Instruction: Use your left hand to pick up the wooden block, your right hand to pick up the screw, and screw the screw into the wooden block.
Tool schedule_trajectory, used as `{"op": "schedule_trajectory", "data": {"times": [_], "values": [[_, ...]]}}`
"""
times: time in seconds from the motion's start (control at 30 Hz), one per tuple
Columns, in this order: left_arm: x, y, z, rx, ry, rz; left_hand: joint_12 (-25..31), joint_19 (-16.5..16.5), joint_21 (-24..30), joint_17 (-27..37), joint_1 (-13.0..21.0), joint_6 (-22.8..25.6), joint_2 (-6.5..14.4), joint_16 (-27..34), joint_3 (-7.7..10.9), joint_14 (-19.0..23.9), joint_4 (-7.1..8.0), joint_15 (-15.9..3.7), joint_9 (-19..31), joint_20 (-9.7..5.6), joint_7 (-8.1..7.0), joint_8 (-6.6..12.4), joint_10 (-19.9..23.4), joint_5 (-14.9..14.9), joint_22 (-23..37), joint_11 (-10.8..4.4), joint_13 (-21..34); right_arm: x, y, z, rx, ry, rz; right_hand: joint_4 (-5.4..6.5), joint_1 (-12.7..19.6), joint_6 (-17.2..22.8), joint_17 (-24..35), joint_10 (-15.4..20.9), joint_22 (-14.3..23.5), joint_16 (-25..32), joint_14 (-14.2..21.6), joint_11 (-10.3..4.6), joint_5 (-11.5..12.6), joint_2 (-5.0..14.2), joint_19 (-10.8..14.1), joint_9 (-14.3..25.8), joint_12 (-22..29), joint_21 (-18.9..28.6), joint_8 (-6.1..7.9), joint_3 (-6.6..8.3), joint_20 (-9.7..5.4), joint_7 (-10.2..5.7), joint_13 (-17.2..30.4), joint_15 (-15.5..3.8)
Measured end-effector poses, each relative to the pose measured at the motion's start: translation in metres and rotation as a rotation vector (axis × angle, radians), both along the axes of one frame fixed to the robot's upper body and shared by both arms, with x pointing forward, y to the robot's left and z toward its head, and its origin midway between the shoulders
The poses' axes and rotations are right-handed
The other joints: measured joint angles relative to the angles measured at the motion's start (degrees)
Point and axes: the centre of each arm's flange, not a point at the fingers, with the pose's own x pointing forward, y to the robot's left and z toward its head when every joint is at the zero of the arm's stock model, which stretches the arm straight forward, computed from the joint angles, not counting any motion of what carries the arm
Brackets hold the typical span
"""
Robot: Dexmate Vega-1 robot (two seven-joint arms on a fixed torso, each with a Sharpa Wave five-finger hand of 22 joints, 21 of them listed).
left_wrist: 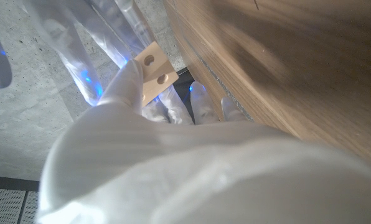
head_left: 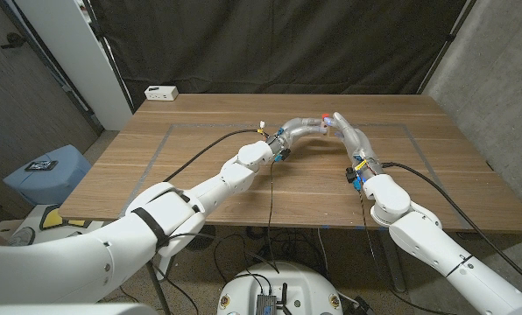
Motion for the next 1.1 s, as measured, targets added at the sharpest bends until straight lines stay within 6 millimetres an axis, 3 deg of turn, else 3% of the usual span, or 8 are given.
{"op": "schedule_trajectory", "data": {"times": [0.37, 1.1], "values": [[-0.001, -0.001, -0.001, 0.006, 0.001, 0.007, 0.01, 0.00, 0.00, 0.14, 0.01, -0.02, 0.01, 0.00, 0.15, 0.00, -0.15, 0.00, 0.00, 0.00, 0.02, 0.00, -0.10, -0.02, 0.00, 0.09, 0.00, -0.004, -0.009, -0.001, 0.007, -0.003, -0.026, -0.24, 0.00, -0.03, 0.00, 0.53, 0.00, 0.45, 0.08, -0.09, 0.00, 0.00, 0.30, 0.00, 0.00, 0.00, -0.12, 0.24, 0.32, 0.03, 0.00, -0.08], [-0.007, -0.007, 0.001, 0.026, -0.013, 0.001, 0.03, 0.00, 0.00, 0.15, 0.10, 0.01, 0.10, 0.00, 0.16, 0.00, -0.15, 0.00, -0.05, 0.00, 0.00, -0.01, 0.09, -0.08, 0.00, 0.33, 0.00, 0.000, -0.026, 0.010, -0.023, -0.024, -0.059, -0.16, -0.28, -4.58, 0.01, -0.76, 0.00, 0.15, -0.56, 0.91, 0.00, -0.24, -0.03, 0.00, -0.39, 0.00, -1.18, 0.64, 0.64, 0.21, 0.14, 0.56]]}}
